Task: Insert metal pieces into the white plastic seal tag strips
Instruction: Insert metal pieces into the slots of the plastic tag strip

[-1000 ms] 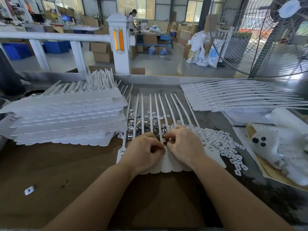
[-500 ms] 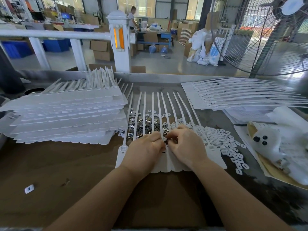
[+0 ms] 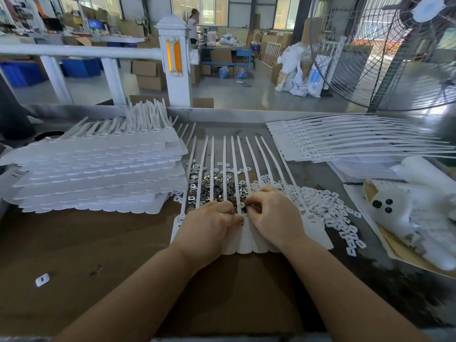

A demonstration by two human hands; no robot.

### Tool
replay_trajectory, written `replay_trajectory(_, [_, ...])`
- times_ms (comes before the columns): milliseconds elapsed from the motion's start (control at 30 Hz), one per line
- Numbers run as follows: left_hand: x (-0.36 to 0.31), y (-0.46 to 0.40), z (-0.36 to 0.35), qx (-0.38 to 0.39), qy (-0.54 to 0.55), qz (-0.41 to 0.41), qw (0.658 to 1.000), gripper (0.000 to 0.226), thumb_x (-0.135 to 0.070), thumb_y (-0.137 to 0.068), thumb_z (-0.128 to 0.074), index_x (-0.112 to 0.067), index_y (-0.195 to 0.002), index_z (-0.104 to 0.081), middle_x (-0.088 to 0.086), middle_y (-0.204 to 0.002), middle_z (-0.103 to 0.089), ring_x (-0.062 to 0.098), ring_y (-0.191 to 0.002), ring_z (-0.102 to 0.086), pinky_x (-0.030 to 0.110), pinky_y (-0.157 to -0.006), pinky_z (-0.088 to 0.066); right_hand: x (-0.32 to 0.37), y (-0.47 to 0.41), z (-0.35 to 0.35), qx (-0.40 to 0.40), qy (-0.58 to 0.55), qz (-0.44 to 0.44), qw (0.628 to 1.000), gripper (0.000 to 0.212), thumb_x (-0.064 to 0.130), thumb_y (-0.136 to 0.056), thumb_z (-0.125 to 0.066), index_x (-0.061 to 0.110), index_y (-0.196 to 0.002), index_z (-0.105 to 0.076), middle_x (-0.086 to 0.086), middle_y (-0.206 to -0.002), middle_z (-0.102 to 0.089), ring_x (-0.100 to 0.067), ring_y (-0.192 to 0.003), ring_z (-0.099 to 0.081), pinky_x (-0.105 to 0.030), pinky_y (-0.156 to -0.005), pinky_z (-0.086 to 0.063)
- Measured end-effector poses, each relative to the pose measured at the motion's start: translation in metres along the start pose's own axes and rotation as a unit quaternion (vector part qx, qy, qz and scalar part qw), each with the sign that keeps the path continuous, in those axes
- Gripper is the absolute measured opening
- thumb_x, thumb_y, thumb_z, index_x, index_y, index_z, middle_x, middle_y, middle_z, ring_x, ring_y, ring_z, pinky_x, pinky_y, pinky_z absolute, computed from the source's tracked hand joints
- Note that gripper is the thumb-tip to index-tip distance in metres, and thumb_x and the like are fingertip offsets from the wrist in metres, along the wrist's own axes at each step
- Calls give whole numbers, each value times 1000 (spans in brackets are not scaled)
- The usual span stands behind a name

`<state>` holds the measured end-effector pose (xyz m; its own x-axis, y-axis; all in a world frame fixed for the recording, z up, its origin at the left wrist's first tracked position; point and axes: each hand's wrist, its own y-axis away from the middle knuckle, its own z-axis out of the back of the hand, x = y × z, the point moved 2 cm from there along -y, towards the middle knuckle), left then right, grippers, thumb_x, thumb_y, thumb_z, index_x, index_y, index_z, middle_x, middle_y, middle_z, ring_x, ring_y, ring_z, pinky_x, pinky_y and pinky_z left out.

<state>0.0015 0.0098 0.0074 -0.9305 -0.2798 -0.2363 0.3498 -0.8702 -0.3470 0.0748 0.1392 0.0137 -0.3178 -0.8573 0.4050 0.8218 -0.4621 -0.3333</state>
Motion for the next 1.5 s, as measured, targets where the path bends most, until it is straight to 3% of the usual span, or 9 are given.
replay_trajectory(167, [0, -11, 8, 6, 58, 95, 994, 20, -38, -90, -54, -34, -102, -71, -18, -89, -52, 4, -86, -55, 22, -74, -45, -1, -2, 2, 15, -16, -12, 1000, 17, 24, -87, -57, 24, -99, -71, 8, -98, -56, -11, -85, -56, -23, -72, -42])
replay_trajectory(333, [-2, -13, 9, 13, 27, 91, 995, 21, -38, -92, -51, -33, -103, -69, -16, -90, -50, 6, -87, -55, 20, -69, -39, -1, -1, 2, 17, -22, -8, 1000, 17, 23, -87, -57, 24, -98, -70, 10, -94, -53, -9, -83, -53, -22, -71, -41])
replay_trajectory(533, [1, -15, 8, 4, 73, 134, 988, 12, -37, -87, -60, -35, -91, -71, -22, -75, -45, 1, -70, -47, 17, -60, -35, -1, -1, 3, 18, -30, -17, 999, 16, 24, -87, -58, 24, -97, -70, 8, -98, -57, -11, -86, -57, -24, -74, -45])
replay_trajectory(733, [-3, -17, 6, 0, 93, 152, 984, 10, -31, -85, -59, -34, -86, -69, -15, -86, -57, 5, -74, -54, 22, -68, -44, -1, -3, 4, 29, -43, -35, 998, 16, 20, -85, -59, 24, -95, -71, 7, -94, -55, -13, -85, -57, -25, -74, -44])
replay_trajectory(867, [-1, -13, 4, -32, 121, 152, 980, 9, -27, -83, -64, -32, -85, -58, -17, -77, -54, -3, -64, -48, 7, -58, -33, 1, -6, 2, 35, -25, -58, 997, 18, 23, -84, -58, 26, -98, -69, 5, -103, -56, -13, -89, -56, -27, -79, -45])
replay_trajectory(967, [1, -11, 3, -40, 136, 156, 978, 15, -21, -82, -64, -30, -80, -52, -15, -76, -52, -3, -64, -46, 6, -56, -33, 3, -11, -1, 37, -15, -73, 997, 20, 24, -87, -54, 27, -103, -66, 4, -108, -52, -15, -86, -55, -30, -79, -46])
replay_trajectory(1100, [3, -11, 2, -46, 152, 158, 975, 19, -13, -82, -61, -31, -77, -56, -13, -81, -54, -1, -66, -47, 5, -58, -33, 3, -16, -2, 26, -1, -82, 996, 23, 23, -93, -47, 28, -106, -65, 2, -114, -49, -17, -87, -57, -32, -77, -48])
replay_trajectory(1333, [6, -10, 1, -48, 168, 160, 972, 15, -12, -82, -61, -26, -81, -67, -13, -86, -57, 0, -71, -51, 3, -64, -36, 4, -22, -1, 37, 5, -99, 994, 21, 21, -89, -55, 28, -106, -65, 2, -116, -49, -17, -87, -58, -30, -76, -47])
replay_trajectory(1500, [3, -8, 1, -60, 164, 139, 975, 4, -25, -82, -68, -23, -84, -69, -15, -82, -53, -1, -70, -49, 4, -62, -35, 4, -26, -3, 40, 1, -112, 993, 25, 20, -86, -57, 28, -109, -60, 1, -121, -46, -15, -85, -52, -29, -74, -42])
